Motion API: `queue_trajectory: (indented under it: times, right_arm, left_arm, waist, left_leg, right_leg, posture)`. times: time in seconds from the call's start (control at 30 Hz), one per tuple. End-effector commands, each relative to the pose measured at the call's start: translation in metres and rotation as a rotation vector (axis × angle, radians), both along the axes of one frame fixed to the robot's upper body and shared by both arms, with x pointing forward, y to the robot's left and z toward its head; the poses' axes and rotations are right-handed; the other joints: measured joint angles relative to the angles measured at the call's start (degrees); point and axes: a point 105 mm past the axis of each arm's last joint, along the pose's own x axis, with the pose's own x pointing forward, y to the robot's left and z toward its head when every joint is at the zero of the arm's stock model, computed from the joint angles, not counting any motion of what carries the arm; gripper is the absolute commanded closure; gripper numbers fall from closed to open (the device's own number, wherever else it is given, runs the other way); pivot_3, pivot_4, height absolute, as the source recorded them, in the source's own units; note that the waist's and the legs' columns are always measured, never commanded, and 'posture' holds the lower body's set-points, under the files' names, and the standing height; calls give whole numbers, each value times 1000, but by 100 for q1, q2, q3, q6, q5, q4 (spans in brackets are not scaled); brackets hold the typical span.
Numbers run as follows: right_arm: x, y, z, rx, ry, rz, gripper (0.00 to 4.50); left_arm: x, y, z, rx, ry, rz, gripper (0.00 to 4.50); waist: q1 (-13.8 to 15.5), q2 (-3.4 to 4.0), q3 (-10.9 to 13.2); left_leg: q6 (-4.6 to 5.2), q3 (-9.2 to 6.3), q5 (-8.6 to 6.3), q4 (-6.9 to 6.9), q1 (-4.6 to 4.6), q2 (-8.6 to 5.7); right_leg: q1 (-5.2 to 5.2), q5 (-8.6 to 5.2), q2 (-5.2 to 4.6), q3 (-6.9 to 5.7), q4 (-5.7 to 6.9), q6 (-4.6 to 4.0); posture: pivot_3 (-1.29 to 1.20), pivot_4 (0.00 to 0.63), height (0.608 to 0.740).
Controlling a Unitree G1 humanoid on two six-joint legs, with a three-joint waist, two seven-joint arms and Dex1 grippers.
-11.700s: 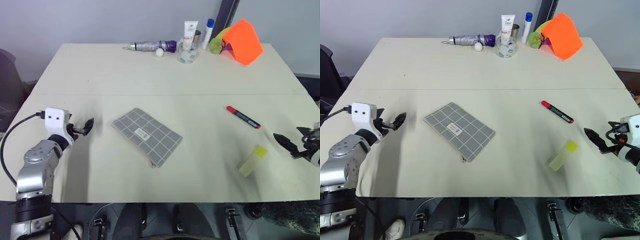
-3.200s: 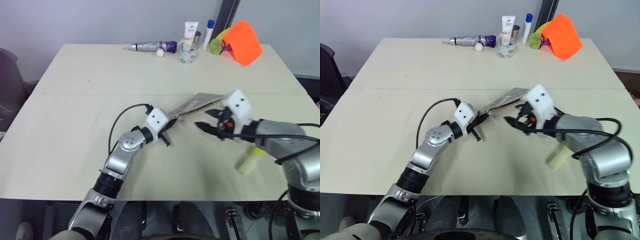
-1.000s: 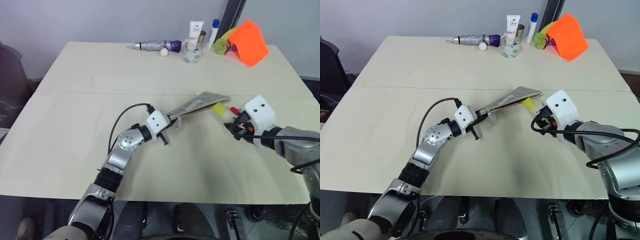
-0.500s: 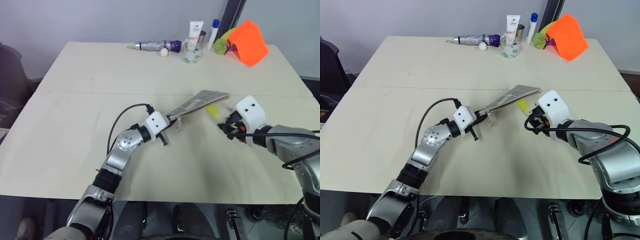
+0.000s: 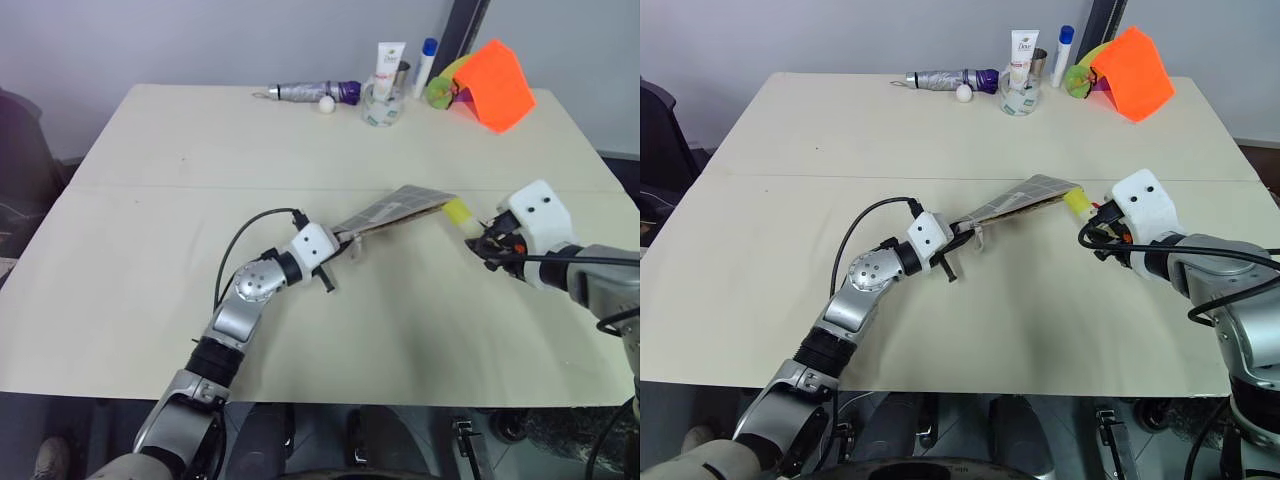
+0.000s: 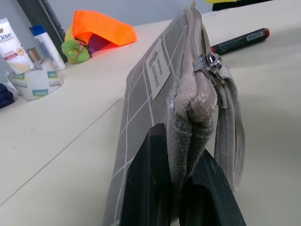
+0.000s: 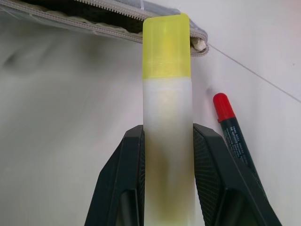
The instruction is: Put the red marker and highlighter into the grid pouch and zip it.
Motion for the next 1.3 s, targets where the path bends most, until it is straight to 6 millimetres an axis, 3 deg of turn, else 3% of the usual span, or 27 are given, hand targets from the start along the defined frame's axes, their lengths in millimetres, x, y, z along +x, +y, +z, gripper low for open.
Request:
queue_trajectory:
  times: [0.03, 0.57, 0.97, 1.3]
  right_arm:
    - [3, 3, 6, -2, -36, 12, 3659]
    - [7, 13, -3, 16, -8, 51, 3659]
    - [1, 12, 9, 9, -23, 53, 3659]
    - [1, 11, 7, 7, -16, 48, 3659]
  left_arm:
    - [-3, -6, 10, -9, -46, -26, 4500]
    - [-8, -6, 7, 22, -64, -46, 4500]
    - [-5, -4, 4, 26, -49, -36, 4500]
    - [-5, -5, 5, 22, -51, -40, 4500]
  waist:
    - [-1, 0, 0]
    - [0, 0, 0]
    - [0, 1, 0]
    - [0, 1, 0]
  left_leg:
    - [0, 0, 0, 0, 0, 0]
    - [0, 0, 0, 1, 0, 0]
    - [0, 0, 0, 1, 0, 0]
    - [0, 0, 0, 2, 0, 0]
  right_leg:
    - [0, 0, 0, 0, 0, 0]
    - [0, 0, 0, 0, 1, 0]
    - [0, 0, 0, 0, 2, 0]
    - [0, 0, 0, 0, 2, 0]
  posture:
    - [0, 150, 740]
    - [0, 150, 740]
    - [0, 150, 740]
    - [0, 150, 740]
